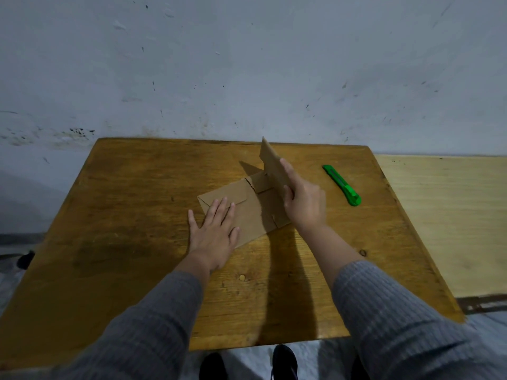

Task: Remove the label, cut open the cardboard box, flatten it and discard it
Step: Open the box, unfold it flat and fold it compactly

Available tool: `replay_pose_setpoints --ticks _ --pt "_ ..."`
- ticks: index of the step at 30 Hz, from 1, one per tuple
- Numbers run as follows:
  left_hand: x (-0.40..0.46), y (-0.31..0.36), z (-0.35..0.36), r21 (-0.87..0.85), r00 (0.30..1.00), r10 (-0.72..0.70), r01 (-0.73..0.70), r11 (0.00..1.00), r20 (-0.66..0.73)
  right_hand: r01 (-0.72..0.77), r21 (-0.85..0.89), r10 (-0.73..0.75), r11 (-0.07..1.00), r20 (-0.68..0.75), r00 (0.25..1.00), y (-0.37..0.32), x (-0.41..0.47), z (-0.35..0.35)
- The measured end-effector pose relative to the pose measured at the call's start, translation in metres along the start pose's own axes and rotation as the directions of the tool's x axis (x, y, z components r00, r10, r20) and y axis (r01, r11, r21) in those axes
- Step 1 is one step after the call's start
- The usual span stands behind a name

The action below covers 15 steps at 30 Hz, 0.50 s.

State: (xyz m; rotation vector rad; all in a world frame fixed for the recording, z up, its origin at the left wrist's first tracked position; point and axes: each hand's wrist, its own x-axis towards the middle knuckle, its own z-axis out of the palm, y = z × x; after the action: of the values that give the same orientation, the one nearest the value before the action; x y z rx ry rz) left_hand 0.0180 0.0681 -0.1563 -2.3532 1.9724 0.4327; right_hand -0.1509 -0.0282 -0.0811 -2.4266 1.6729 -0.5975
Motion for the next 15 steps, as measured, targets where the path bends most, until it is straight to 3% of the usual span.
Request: replay_pose_setpoints --ticks 7,11,15 --pt "0.001 -0.002 0.000 0.015 1.000 -0.004 0.003 1.000 0.027 0.080 -0.094 -0.075 0.992 0.058 0.995 -0.024 -0.021 0.015" --pt "0.001 -0.002 -0.001 0.042 0.999 -0.003 0.001 0.999 0.044 0.103 -0.183 -0.061 0.978 0.221 0.973 -0.036 -0.029 0.021" --pt "-0.001 -0.001 -0.001 0.034 0.998 -0.028 0.026 0.999 0.061 0.110 -0.174 -0.055 0.979 0.295 0.954 -0.041 -0.039 0.030"
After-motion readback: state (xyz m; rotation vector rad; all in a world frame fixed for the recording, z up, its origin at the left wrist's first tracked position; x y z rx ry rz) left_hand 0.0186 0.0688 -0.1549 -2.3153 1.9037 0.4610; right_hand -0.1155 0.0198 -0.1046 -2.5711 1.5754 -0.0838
